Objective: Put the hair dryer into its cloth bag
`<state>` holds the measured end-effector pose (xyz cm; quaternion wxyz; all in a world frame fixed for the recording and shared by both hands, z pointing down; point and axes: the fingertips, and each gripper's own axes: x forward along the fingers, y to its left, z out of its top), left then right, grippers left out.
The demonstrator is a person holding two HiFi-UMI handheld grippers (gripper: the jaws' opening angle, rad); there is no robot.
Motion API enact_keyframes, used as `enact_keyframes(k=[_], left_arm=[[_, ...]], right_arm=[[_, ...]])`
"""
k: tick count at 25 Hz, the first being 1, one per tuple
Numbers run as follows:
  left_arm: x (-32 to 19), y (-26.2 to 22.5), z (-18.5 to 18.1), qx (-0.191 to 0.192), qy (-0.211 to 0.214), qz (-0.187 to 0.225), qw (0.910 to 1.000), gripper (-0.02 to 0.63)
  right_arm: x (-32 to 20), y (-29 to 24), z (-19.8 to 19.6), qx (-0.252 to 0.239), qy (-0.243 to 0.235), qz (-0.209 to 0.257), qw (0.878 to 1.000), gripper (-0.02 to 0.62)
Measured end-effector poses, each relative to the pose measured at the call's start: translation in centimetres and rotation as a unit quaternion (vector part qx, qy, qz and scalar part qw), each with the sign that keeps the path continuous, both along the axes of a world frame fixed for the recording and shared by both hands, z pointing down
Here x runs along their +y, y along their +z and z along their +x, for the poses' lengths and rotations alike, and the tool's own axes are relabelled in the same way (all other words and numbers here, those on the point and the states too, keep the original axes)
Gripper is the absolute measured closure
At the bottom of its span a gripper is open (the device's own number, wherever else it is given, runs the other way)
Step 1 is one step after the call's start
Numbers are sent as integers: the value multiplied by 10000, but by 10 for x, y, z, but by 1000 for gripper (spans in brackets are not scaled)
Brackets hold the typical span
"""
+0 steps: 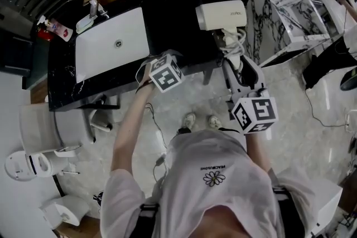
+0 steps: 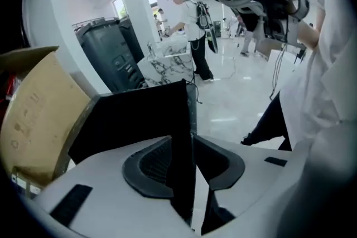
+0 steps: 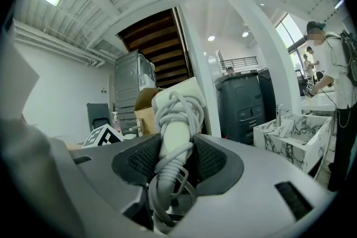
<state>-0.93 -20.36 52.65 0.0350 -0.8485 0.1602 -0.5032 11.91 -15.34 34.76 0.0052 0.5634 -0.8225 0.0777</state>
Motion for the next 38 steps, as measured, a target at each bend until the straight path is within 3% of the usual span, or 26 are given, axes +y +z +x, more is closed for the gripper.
enact_keyframes(k=[14,22,28,34,38], left_arm=[[-9,10,1,-137,-100,-146,9998,584],[-29,-47,3,676,-525,173,9962,588],[-44,-87,4,1026,-680,613,9905,588],[-49,-104,9,1164,-700,811,9874,589],[-49,-107,10,1147,-679,875,9872,588]], right_arm=[[0,3,0,115,-5,-56,9999,414],[11,2,-6,-46,-353,-194,9992,414],[39,21,-7,-101,-1111,-913,9896,414],[69,61,-11,48,-1647,-1849,9688,414],[84,87,-21,-175,-1803,-2484,9516,414]])
